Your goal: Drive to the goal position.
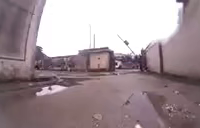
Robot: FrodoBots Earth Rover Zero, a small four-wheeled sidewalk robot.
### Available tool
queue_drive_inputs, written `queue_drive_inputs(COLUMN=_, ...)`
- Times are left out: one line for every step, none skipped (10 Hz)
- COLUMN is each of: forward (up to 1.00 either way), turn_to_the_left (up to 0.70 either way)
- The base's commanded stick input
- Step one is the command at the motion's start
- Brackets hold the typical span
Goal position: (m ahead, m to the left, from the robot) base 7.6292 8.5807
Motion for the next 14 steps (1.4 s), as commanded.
queue_drive_inputs(forward=0.7, turn_to_the_left=0.15)
queue_drive_inputs(forward=0.7, turn_to_the_left=-0.03)
queue_drive_inputs(forward=0.7, turn_to_the_left=-0.2)
queue_drive_inputs(forward=0.7, turn_to_the_left=-0.2)
queue_drive_inputs(forward=0.7, turn_to_the_left=-0.2)
queue_drive_inputs(forward=0.7, turn_to_the_left=-0.2)
queue_drive_inputs(forward=0.7, turn_to_the_left=-0.2)
queue_drive_inputs(forward=0.7, turn_to_the_left=-0.2)
queue_drive_inputs(forward=0.7, turn_to_the_left=-0.2)
queue_drive_inputs(forward=0.7, turn_to_the_left=-0.2)
queue_drive_inputs(forward=0.7, turn_to_the_left=-0.2)
queue_drive_inputs(forward=0.7, turn_to_the_left=-0.2)
queue_drive_inputs(forward=0.7, turn_to_the_left=-0.2)
queue_drive_inputs(forward=0.7, turn_to_the_left=-0.2)
